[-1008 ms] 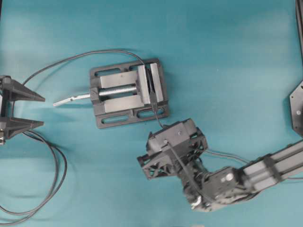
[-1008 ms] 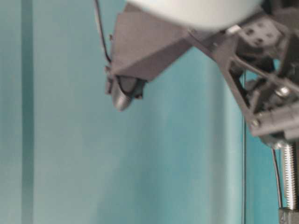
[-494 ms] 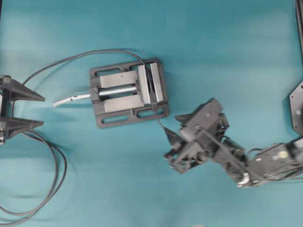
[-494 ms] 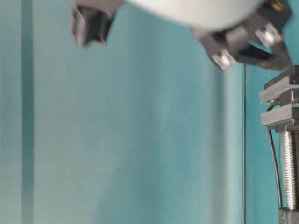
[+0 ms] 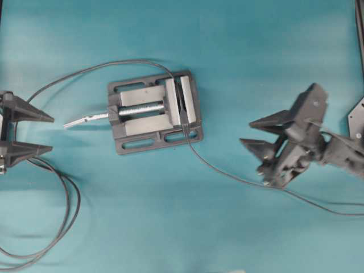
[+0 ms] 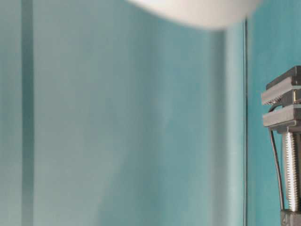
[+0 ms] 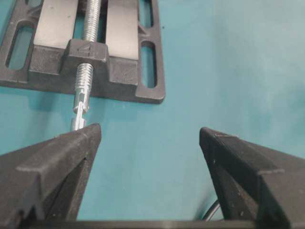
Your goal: Insert the USB cable into the fixed female connector.
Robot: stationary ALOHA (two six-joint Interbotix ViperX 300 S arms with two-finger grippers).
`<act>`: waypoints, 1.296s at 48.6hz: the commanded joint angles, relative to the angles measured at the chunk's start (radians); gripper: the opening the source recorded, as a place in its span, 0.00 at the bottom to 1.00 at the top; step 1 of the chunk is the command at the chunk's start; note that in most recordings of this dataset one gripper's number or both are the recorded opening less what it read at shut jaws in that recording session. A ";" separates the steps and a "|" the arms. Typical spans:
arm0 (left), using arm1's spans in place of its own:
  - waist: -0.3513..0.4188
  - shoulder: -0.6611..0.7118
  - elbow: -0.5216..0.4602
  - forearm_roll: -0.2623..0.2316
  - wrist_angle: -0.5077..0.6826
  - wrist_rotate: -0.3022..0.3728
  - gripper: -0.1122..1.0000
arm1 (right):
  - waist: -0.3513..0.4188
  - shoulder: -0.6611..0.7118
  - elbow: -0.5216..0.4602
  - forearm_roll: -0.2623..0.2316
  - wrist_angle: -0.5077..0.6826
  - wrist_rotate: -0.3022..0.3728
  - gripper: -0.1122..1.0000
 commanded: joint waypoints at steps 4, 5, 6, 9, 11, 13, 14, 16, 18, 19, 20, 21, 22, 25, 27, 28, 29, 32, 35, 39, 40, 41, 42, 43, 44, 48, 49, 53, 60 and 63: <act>0.002 0.005 -0.012 0.002 -0.005 -0.011 0.97 | 0.002 -0.141 0.083 -0.067 0.041 -0.006 0.61; 0.002 0.005 -0.012 0.002 -0.006 -0.011 0.97 | 0.002 -0.160 0.095 -0.081 0.048 -0.008 0.60; 0.000 0.008 -0.012 0.002 -0.006 -0.011 0.97 | 0.002 -0.179 0.110 -0.094 0.052 -0.009 0.60; 0.002 0.005 -0.012 0.002 -0.006 -0.011 0.97 | 0.002 -0.242 0.155 -0.135 0.058 -0.017 0.60; 0.002 0.005 -0.011 0.002 -0.006 -0.011 0.97 | 0.002 -0.288 0.183 -0.160 0.061 -0.021 0.60; 0.002 0.008 -0.012 0.002 -0.005 -0.011 0.97 | 0.002 -0.336 0.209 -0.178 0.061 -0.029 0.60; 0.002 0.008 -0.012 0.002 -0.006 -0.011 0.97 | 0.002 -0.362 0.221 -0.187 0.061 -0.034 0.60; 0.002 0.008 -0.012 0.002 -0.006 -0.011 0.97 | 0.000 -0.413 0.241 -0.202 0.066 -0.049 0.60; 0.002 0.008 -0.012 0.002 -0.006 -0.011 0.97 | 0.000 -0.462 0.258 -0.216 0.074 -0.069 0.60; 0.002 0.008 -0.012 0.002 -0.006 -0.011 0.97 | 0.000 -0.485 0.264 -0.224 0.078 -0.083 0.60; 0.002 0.005 -0.012 0.002 -0.005 -0.011 0.97 | 0.000 -0.508 0.273 -0.230 0.083 -0.097 0.60; 0.002 0.008 -0.011 0.002 -0.006 -0.011 0.97 | -0.002 -0.540 0.282 -0.239 0.091 -0.123 0.60; 0.002 0.005 -0.011 0.002 -0.006 -0.011 0.97 | -0.002 -0.561 0.287 -0.247 0.092 -0.143 0.60; 0.002 0.008 -0.012 0.002 -0.005 -0.011 0.97 | -0.003 -0.612 0.304 -0.268 0.092 -0.210 0.60; 0.002 0.008 -0.012 0.002 -0.006 -0.011 0.97 | -0.003 -0.637 0.313 -0.279 0.092 -0.267 0.60; 0.002 0.008 -0.012 0.002 -0.006 -0.011 0.97 | -0.003 -0.647 0.318 -0.287 0.091 -0.298 0.60; 0.002 0.008 -0.011 0.002 -0.006 -0.011 0.97 | -0.003 -0.657 0.322 -0.296 0.089 -0.328 0.60; 0.002 0.008 -0.012 0.002 -0.006 -0.011 0.97 | -0.003 -0.683 0.337 -0.311 0.086 -0.417 0.61; 0.002 0.005 -0.011 0.002 -0.005 -0.011 0.97 | -0.003 -0.704 0.347 -0.311 0.086 -0.499 0.61; 0.002 0.008 -0.011 0.002 -0.005 -0.011 0.97 | -0.003 -0.723 0.350 -0.311 0.087 -0.561 0.61; 0.002 0.005 -0.012 0.002 -0.006 -0.012 0.97 | -0.003 -0.726 0.351 -0.313 0.089 -0.563 0.61; 0.002 0.008 -0.012 0.002 -0.006 -0.011 0.97 | -0.003 -0.730 0.351 -0.311 0.089 -0.563 0.61; 0.002 0.008 -0.012 0.002 -0.005 -0.011 0.97 | -0.005 -0.732 0.351 -0.313 0.089 -0.560 0.61; 0.002 0.008 -0.011 0.002 -0.006 -0.011 0.97 | -0.003 -0.735 0.353 -0.311 0.087 -0.557 0.61; 0.002 0.008 -0.012 0.002 -0.005 -0.011 0.97 | -0.003 -0.736 0.354 -0.311 0.087 -0.555 0.61; 0.002 0.008 -0.012 0.002 -0.006 -0.011 0.97 | -0.005 -0.736 0.373 -0.311 0.074 -0.543 0.61; 0.002 0.008 -0.012 0.002 -0.006 -0.011 0.97 | -0.005 -0.736 0.379 -0.311 0.067 -0.540 0.61; 0.002 0.008 -0.012 0.002 -0.005 -0.012 0.97 | -0.005 -0.736 0.403 -0.311 0.041 -0.534 0.61; 0.002 0.005 -0.012 0.003 -0.006 -0.012 0.97 | -0.005 -0.736 0.402 -0.302 0.029 -0.497 0.61; 0.002 0.008 -0.012 0.002 -0.006 -0.011 0.97 | -0.023 -0.736 0.385 -0.304 0.003 -0.474 0.60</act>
